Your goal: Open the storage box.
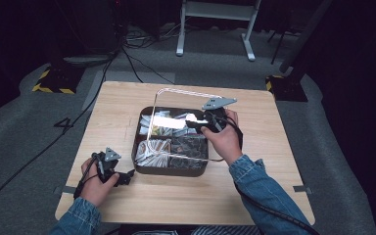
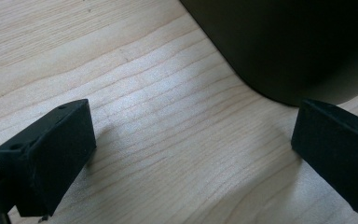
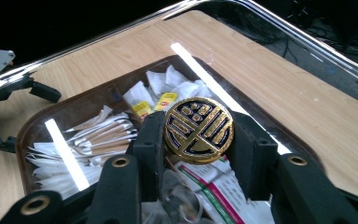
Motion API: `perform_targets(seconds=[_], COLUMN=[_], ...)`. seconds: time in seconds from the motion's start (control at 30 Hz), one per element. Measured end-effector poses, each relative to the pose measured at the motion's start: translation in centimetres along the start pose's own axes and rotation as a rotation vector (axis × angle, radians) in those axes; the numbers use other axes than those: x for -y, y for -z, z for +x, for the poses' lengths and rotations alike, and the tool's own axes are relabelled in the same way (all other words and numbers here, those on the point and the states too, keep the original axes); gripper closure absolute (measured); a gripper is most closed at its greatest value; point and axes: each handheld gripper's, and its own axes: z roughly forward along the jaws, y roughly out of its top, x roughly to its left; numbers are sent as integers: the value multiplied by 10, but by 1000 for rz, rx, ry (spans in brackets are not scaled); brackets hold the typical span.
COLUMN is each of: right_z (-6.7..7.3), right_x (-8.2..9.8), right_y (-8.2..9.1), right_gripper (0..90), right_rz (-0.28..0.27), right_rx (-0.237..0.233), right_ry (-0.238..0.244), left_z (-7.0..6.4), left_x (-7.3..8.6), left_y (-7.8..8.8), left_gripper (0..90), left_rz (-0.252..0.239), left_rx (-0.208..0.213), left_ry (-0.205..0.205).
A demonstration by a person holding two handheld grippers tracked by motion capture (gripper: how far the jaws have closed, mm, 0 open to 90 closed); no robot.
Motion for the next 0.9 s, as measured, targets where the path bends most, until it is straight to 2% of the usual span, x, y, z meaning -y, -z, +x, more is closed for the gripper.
perform_targets(seconds=[0.4, 0.53, 0.9], right_z=[-31, -38, -64], right_x=[15, 18, 40], right_y=[35, 40, 59], right_gripper=[587, 587, 587], right_rz=[-9, -3, 15], right_rx=[79, 97, 162], right_ry=[-48, -55, -120], left_z=[0, 0, 0], left_x=[0, 0, 0], left_y=[0, 0, 0], left_gripper=[0, 0, 0], left_rz=[-2, 0, 0], left_rx=[0, 0, 0], left_ry=[2, 0, 0])
